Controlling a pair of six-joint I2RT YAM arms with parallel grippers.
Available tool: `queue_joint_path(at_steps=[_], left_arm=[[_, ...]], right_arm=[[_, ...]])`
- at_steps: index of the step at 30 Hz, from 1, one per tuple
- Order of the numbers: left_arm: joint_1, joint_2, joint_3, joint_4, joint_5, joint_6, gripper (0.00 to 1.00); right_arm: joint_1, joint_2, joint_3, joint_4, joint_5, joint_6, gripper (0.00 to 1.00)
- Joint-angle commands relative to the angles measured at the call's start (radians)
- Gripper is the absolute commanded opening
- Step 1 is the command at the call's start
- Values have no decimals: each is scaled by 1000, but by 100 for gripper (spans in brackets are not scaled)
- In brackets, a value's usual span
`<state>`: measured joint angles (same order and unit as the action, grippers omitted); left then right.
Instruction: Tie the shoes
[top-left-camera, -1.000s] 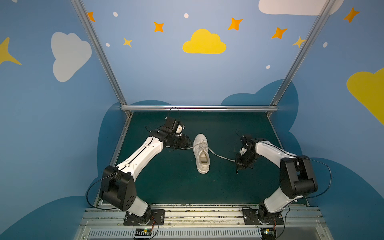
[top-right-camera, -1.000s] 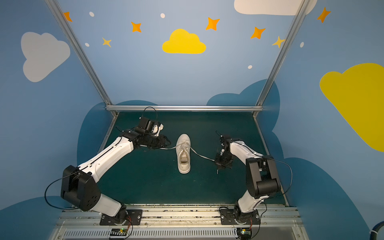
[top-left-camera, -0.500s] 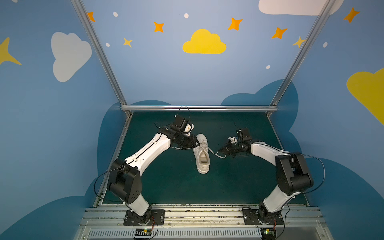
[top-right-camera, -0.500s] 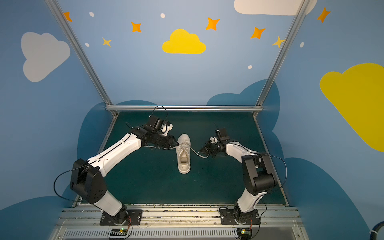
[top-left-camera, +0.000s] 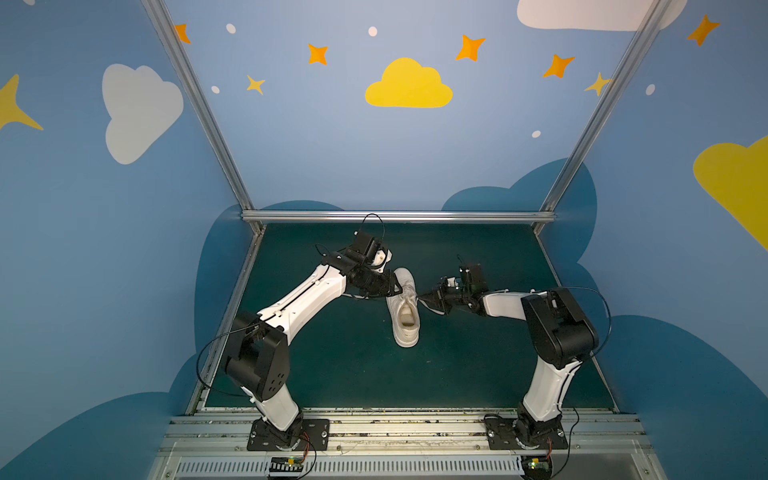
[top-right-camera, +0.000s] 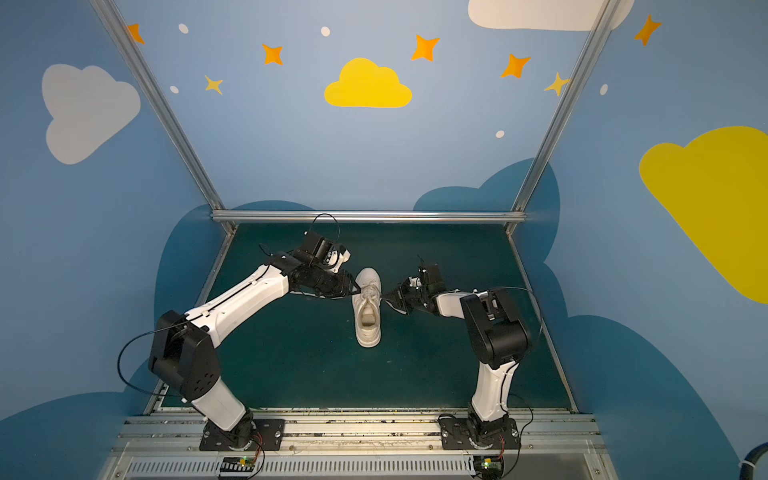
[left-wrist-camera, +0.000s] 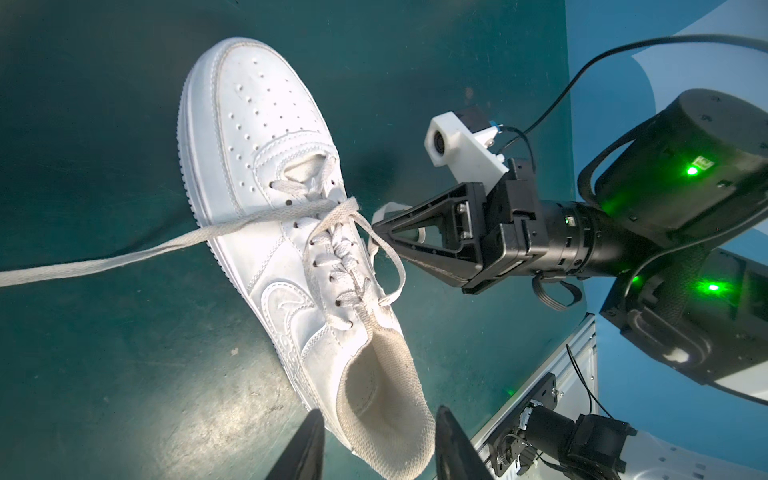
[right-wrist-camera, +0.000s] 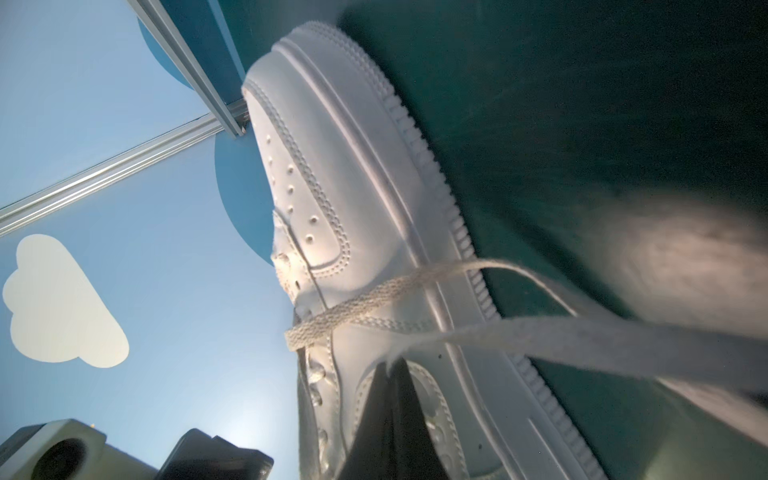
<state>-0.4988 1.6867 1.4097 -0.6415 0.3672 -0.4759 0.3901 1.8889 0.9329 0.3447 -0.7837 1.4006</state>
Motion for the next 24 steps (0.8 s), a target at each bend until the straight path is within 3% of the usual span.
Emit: queue_joint_path(at_steps=[1,14,24], left_arm=[[-3,13,23,2,17,4,44],[-3,36,20,21,35,-7,42],[-3,65,23,62,67,-28,36]], right_arm=[[15,16,36,68,-35,36,0],[36,6,71,53,-73,24,0],[38,5,61,162,-110,81,0]])
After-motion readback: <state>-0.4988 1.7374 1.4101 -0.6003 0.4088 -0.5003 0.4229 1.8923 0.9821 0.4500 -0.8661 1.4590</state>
